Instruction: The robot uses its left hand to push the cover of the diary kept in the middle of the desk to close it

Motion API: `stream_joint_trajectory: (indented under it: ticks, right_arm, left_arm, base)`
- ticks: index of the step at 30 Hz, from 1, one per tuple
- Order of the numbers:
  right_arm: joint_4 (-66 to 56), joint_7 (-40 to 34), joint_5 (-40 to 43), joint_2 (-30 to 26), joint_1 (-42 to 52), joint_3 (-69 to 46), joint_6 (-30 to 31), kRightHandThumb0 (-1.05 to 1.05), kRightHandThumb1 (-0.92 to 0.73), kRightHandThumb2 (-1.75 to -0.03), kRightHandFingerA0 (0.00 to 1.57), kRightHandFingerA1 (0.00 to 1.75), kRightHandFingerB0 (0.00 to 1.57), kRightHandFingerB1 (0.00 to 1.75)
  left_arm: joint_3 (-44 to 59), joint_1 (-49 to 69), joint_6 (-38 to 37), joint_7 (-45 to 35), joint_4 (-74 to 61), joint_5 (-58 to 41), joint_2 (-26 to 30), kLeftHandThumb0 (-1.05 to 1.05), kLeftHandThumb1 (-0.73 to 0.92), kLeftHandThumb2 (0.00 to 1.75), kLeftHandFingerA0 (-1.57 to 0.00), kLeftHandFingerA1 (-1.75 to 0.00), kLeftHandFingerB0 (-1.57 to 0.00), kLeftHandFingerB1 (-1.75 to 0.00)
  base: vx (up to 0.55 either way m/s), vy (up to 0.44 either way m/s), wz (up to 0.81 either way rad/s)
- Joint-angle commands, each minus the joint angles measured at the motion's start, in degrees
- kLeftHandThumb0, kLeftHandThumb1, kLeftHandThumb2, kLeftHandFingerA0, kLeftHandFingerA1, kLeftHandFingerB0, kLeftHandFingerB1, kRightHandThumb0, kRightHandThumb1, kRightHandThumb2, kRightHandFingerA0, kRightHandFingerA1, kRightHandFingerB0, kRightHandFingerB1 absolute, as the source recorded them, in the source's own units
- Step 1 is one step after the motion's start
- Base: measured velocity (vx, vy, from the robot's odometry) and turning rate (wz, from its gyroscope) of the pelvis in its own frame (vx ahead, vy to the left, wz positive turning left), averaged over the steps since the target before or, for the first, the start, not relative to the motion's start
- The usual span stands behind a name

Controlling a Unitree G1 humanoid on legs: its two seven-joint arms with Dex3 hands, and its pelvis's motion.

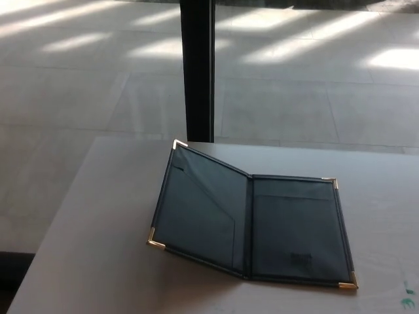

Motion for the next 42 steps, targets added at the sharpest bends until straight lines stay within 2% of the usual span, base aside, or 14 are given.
stream_joint_trajectory:
  ticks: [1,3,4,5,9,10,12,19,22,23,24,25,26,42]
  right_arm:
    - [-11.08,2.32,19.37,0.20,1.11,-13.10,11.36,-0.71,-0.92,-0.71,0.36,0.68,0.39,0.47]
    - [-11.81,2.46,18.64,0.29,1.37,-13.03,11.77,-0.73,-0.92,-0.72,0.38,0.68,0.39,0.47]
    - [-11.87,2.99,19.14,0.20,1.31,-13.47,12.23,-0.69,-0.77,-1.17,0.41,0.70,0.33,0.57]
    - [-12.09,2.86,19.14,0.34,1.28,-13.62,12.54,-0.73,-0.92,-0.70,0.37,0.68,0.40,0.49]
    - [-13.12,2.89,18.91,0.70,1.47,-14.02,13.66,-0.73,-0.92,-0.70,0.38,0.68,0.41,0.48]
    - [-14.13,2.87,18.51,0.74,1.88,-13.80,13.98,-0.73,-0.92,-0.73,0.38,0.68,0.39,0.48]
    - [-14.27,3.18,19.36,0.88,1.49,-14.55,14.71,-0.72,-0.92,-0.70,0.36,0.68,0.40,0.49]
    - [-13.71,3.26,19.09,0.52,0.72,-14.93,15.97,-0.71,-0.92,-0.71,0.36,0.66,0.39,0.47]
    - [-13.32,2.96,19.02,0.48,0.56,-14.60,16.01,-0.72,-0.92,-0.70,0.37,0.64,0.40,0.45]
    - [-13.17,3.19,19.19,0.37,0.63,-14.59,16.03,-0.68,-0.76,-1.16,0.38,0.68,0.32,0.56]
    - [-13.35,2.93,19.47,0.41,0.51,-14.65,16.35,-0.71,-0.78,-1.16,0.41,0.69,0.35,0.56]
    - [-13.45,2.19,19.71,0.59,0.23,-14.77,16.66,-0.71,-0.78,-1.16,0.41,0.69,0.35,0.56]
    - [-14.19,2.23,19.93,0.67,0.55,-14.63,16.91,-0.72,-0.92,-0.70,0.36,0.66,0.39,0.47]
    - [-15.43,0.83,21.19,0.94,0.80,-14.47,17.44,-0.71,-0.92,-0.71,0.40,0.67,0.41,0.47]
  left_arm:
    - [16.74,-7.94,12.47,9.25,-8.27,-21.78,-0.92,-1.05,0.92,0.73,-0.67,-0.55,-0.42,-0.41]
    - [16.62,-9.32,12.38,9.69,-9.43,-20.92,-1.48,-1.05,0.92,0.73,-0.70,-0.52,-0.44,-0.41]
    - [16.00,-11.79,13.22,11.66,-11.40,-20.71,-2.43,-1.01,0.92,0.72,-0.66,-0.51,-0.45,-0.41]
    - [15.78,-12.47,13.45,10.60,-11.92,-21.00,-2.55,-1.00,0.92,0.74,-0.61,-0.52,-0.43,-0.41]
    - [14.38,-16.37,15.83,9.39,-13.77,-20.79,-2.70,-1.01,0.91,0.78,-0.45,-0.47,-0.34,-0.38]
    - [13.77,-19.54,16.58,10.88,-14.18,-20.83,-3.26,-0.92,0.79,1.14,-0.38,-0.54,-0.31,-0.47]
    - [12.88,-23.10,16.46,11.00,-14.68,-20.85,-4.78,-0.93,0.92,0.81,-0.36,-0.49,-0.28,-0.38]
    - [10.23,-32.06,16.48,12.60,-10.61,-18.89,-7.77,-0.90,0.92,0.90,-0.33,-0.51,-0.26,-0.42]
    - [8.59,-33.68,15.89,14.09,-8.35,-17.67,-9.49,-0.91,0.85,1.18,-0.35,-0.55,-0.30,-0.51]
    - [8.13,-33.81,15.33,14.77,-8.14,-17.49,-10.62,-0.95,0.92,0.91,-0.42,-0.53,-0.30,-0.45]
    - [7.53,-33.84,14.75,15.24,-7.90,-17.19,-11.65,-0.96,0.92,0.88,-0.37,-0.49,-0.30,-0.45]
    - [7.01,-33.86,14.70,15.25,-7.51,-17.13,-11.92,-0.96,0.92,0.88,-0.37,-0.49,-0.30,-0.45]
    - [6.08,-33.65,14.40,15.09,-7.11,-16.73,-12.41,-0.97,0.92,0.88,-0.34,-0.47,-0.28,-0.44]
    - [0.32,-28.78,13.80,15.65,-6.08,-16.44,-15.72,-0.93,0.92,0.82,-0.38,-0.51,-0.27,-0.43]
  base:
    - [0.00,0.000,0.00]
    - [0.00,0.000,0.00]
    - [0.00,0.000,0.00]
    - [0.00,0.000,0.00]
    - [0.00,0.000,0.00]
    - [0.00,0.000,0.00]
    - [0.00,0.000,0.00]
    - [0.00,0.000,0.00]
    - [0.00,0.000,0.00]
    - [0.00,0.000,0.00]
    - [0.00,0.000,0.00]
    - [0.00,0.000,0.00]
    - [0.00,0.000,0.00]
    - [0.00,0.000,0.00]
